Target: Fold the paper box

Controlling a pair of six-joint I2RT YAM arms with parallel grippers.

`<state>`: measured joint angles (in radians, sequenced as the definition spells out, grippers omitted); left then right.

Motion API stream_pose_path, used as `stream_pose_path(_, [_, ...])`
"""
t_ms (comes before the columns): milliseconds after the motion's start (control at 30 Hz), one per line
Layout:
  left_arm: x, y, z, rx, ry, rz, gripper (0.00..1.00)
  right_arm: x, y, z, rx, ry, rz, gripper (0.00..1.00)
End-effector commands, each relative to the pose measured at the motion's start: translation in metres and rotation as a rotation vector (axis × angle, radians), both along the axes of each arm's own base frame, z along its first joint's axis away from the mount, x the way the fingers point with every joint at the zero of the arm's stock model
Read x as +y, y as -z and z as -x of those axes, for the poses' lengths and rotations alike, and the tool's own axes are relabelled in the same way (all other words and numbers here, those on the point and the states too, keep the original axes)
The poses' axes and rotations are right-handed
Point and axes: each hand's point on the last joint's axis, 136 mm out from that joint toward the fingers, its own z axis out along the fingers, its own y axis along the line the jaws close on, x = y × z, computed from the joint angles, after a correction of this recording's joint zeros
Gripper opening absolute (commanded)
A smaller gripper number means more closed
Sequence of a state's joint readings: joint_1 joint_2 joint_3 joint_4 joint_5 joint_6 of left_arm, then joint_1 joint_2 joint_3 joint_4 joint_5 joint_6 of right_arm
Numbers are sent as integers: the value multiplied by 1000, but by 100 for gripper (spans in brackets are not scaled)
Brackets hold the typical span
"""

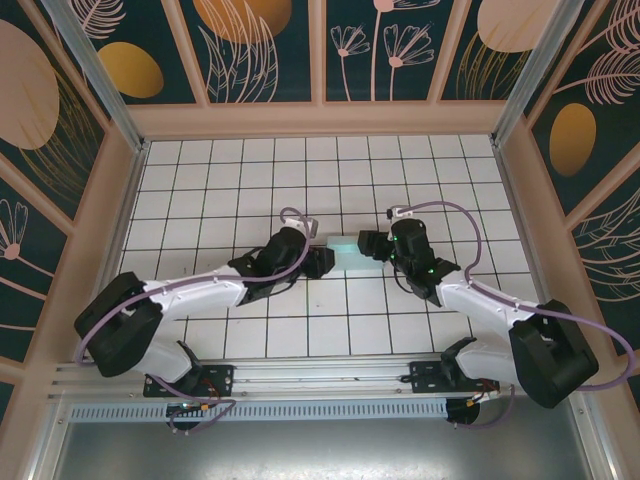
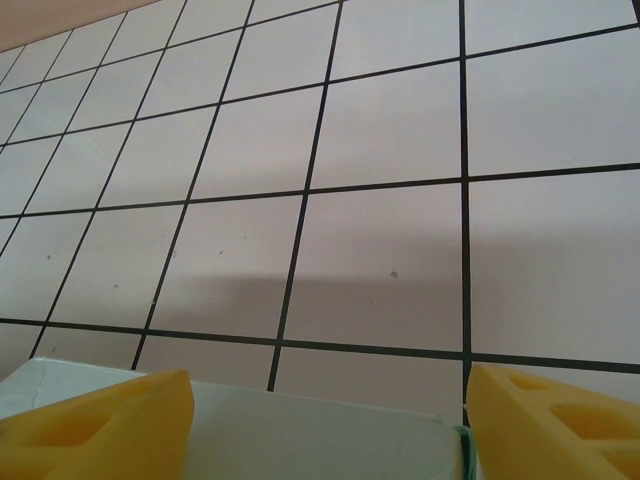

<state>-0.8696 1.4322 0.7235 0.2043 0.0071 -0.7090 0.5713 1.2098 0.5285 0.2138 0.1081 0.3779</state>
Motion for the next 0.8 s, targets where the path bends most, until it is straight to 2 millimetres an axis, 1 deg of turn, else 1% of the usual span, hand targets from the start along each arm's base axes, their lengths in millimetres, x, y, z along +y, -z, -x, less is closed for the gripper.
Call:
stream_pose_path(0, [6,-38,3,-91,-5,83,50,-5,18,5,49,17,17,72])
stream_pose_path(33, [9,-48,2,-116,-20,105,57,-5,18,5,49,14,13,71])
stream_pose_path(67, [13,-55,0,-130,-43,117,60,-4,17,5,49,13,10,71])
stream_pose_path(100, [17,-58,-2,-131,-68,118,71,-4,17,6,49,12,6,71])
stream_pose_path(133, [21,-61,-5,-129,-94,119,77,-4,15,6,47,12,0,71])
stream_pose_path(167, [21,-63,-6,-126,-101,124,80,-3,14,7,46,10,-6,70])
stream_pose_path(200, [23,-63,-8,-116,-117,121,87,-3,12,7,41,11,-13,70])
stream_pose_path(233, [24,-63,-10,-108,-130,115,96,-3,9,7,35,10,-18,70])
stream_pose_path(267, [23,-63,-12,-101,-136,114,98,-3,6,7,25,10,-24,70])
stream_pose_path(333, [19,-56,-15,-78,-134,98,99,-4,1,8,11,8,-27,69])
stream_pose_path(433, [11,-34,-18,1,-126,33,98,-4,-6,8,-4,5,-28,69])
stream_pose_path(567, [13,0,-23,126,-180,-30,87,-4,-4,10,5,0,-33,69])
stream_pose_path(600, [14,5,-24,146,-192,-36,83,-4,-3,11,10,0,-37,69])
stream_pose_path(767, [18,35,-15,218,-196,-83,62,-6,2,12,20,9,-35,69])
